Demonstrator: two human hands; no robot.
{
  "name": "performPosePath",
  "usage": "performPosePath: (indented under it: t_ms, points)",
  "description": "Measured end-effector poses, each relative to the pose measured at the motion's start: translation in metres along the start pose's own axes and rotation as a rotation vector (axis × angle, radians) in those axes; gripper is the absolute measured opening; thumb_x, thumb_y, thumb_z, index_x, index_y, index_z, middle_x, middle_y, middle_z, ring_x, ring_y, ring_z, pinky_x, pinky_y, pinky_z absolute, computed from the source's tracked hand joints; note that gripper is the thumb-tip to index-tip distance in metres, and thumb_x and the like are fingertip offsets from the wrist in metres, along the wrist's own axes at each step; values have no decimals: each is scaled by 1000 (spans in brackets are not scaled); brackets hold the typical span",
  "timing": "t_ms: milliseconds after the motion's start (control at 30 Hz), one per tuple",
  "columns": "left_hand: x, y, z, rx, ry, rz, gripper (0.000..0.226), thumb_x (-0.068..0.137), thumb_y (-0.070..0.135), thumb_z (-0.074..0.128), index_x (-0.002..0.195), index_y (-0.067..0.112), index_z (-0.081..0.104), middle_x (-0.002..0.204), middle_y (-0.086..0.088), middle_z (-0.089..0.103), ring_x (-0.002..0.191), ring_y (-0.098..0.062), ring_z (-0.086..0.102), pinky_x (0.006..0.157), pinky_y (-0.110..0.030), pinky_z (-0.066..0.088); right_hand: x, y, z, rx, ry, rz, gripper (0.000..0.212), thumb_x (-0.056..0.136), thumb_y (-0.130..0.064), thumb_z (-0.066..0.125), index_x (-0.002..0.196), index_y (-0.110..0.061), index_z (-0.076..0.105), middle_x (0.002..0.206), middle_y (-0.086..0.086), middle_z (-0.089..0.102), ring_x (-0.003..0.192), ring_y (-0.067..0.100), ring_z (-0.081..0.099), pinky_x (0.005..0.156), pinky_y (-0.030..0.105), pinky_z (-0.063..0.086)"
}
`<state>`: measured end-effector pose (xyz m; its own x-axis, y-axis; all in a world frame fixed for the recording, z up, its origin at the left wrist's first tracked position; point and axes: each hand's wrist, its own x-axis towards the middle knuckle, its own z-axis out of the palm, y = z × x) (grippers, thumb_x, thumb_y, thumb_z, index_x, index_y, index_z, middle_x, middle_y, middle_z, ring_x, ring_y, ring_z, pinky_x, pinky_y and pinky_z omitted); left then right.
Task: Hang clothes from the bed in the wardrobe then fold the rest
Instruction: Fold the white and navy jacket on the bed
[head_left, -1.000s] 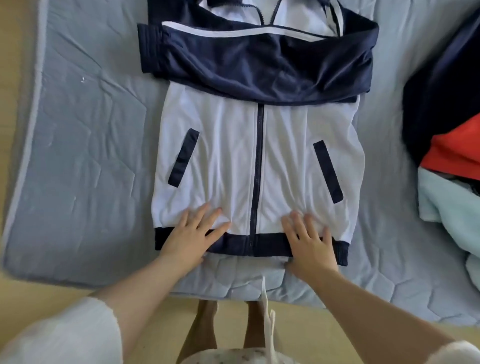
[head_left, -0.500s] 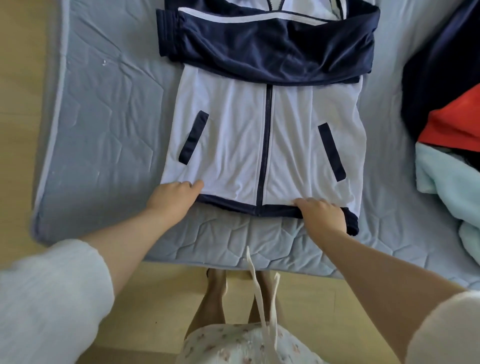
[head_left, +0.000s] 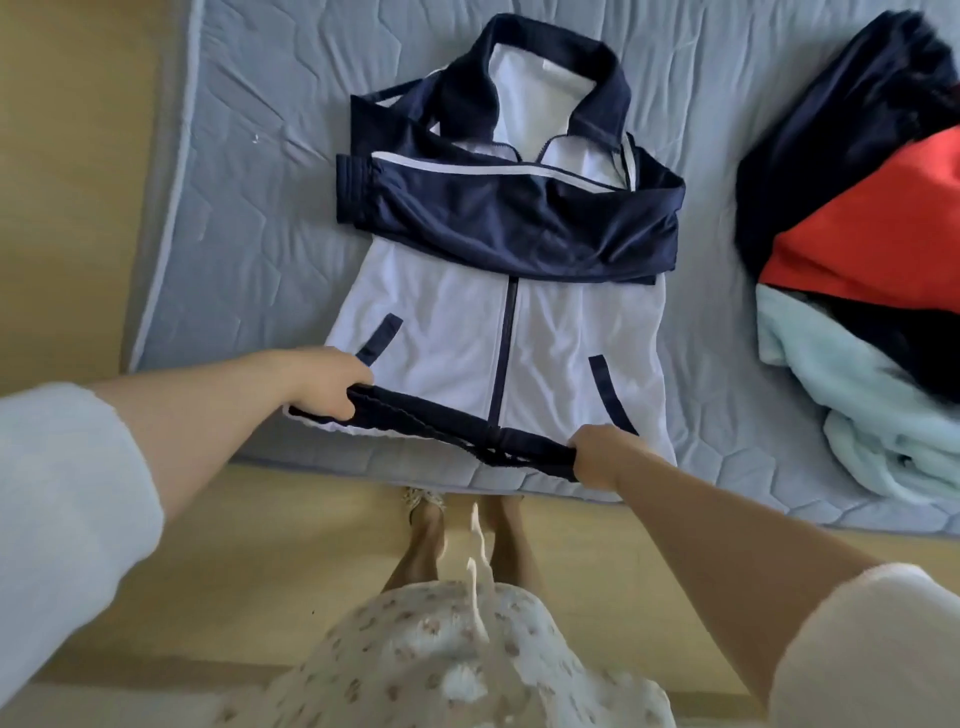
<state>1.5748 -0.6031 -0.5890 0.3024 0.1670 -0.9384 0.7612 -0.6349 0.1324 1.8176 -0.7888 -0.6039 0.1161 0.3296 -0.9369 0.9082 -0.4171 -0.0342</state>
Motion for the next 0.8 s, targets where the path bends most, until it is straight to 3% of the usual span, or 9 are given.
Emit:
performPosePath:
  t_ms: [267,333,433,533,667,733,800]
  points:
    - [-6,3,-78,-4,427,-127,11,85,10,46,83,20,43,70,3,42,73,-24,49,51,-26,28,0,10,-87,-38,312,92,18,90,-10,40,106,-14,47,74,-1,42,61,17,44,52,27,31]
    - [-3,7,-100,-13,520,-166,10,85,10,46,86,20,42,71,0,43,70,-25,47,51,-25,27,5,13,-108,-22,404,119,19,91,-9,40,109,-12,44,82,0,49,69,19,48,61,28,33]
    - [4,8,-132,-21,635,-252,18,85,8,45,98,18,50,87,-8,54,73,-28,49,55,-26,30,14,20,-146,-22,542,140,23,88,-4,40,109,-11,43,106,9,59,97,30,56,76,32,29]
    - [16,6,-171,-22,748,-323,25,86,8,46,109,16,52,104,-15,60,92,-35,58,67,-31,34,27,28,-195,-75,686,130,24,84,0,40,104,-13,43,104,10,61,98,30,56,76,33,25]
    - [29,-1,-232,-103,1068,-364,21,87,6,46,106,11,54,99,-22,61,92,-40,58,68,-37,34,45,38,-264,-7,976,123,27,81,1,41,105,-12,48,108,13,60,106,32,52,86,38,29]
    - [31,-3,-257,-178,1273,-363,29,90,8,45,117,13,52,113,-21,59,110,-40,51,81,-43,36,53,42,-291,109,1155,96,42,82,2,40,121,-11,45,121,14,54,114,33,45,95,42,26]
    - [36,-4,-271,-244,1319,-366,43,95,15,44,136,24,38,141,-11,41,135,-33,29,100,-50,28,59,41,-306,221,1295,40,54,85,1,38,136,-17,36,139,8,42,125,31,37,105,44,19]
